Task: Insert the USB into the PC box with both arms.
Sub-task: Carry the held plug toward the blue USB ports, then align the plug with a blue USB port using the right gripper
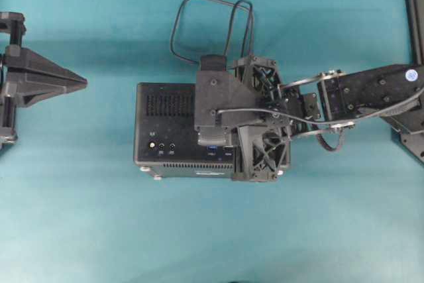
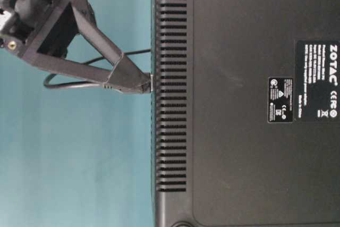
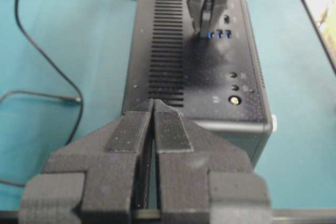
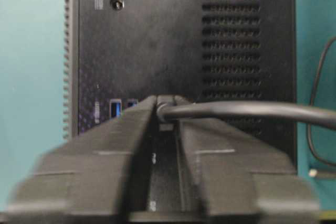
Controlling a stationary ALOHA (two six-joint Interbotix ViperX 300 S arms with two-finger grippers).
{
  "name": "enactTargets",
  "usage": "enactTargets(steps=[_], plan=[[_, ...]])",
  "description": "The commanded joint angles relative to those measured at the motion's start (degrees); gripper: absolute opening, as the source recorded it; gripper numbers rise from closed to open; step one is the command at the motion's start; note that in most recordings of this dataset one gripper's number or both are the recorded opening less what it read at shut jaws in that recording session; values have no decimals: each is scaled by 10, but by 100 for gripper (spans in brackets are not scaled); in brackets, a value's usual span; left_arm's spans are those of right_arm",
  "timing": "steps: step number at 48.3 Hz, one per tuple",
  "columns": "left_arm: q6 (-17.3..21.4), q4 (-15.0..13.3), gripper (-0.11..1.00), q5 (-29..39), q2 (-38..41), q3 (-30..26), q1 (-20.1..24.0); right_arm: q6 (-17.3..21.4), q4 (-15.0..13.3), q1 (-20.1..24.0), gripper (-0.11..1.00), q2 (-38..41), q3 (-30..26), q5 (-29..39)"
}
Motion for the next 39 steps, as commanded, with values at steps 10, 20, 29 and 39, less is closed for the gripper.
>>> enactTargets(steps=[10,20,29,39], plan=[[0,2,0,-5,-1,-5,1,8,-7,2,57,-17,-39,14],[0,2,0,-5,-1,-6,1,8,-22,2,64,-18,-56,32],[-1,2,0,-5,-1,-6,1,9,-25,3,64,-24,-61,33],[-1,2,0,-5,-1,-7,1,9,-24,2,59,-25,-58,29]])
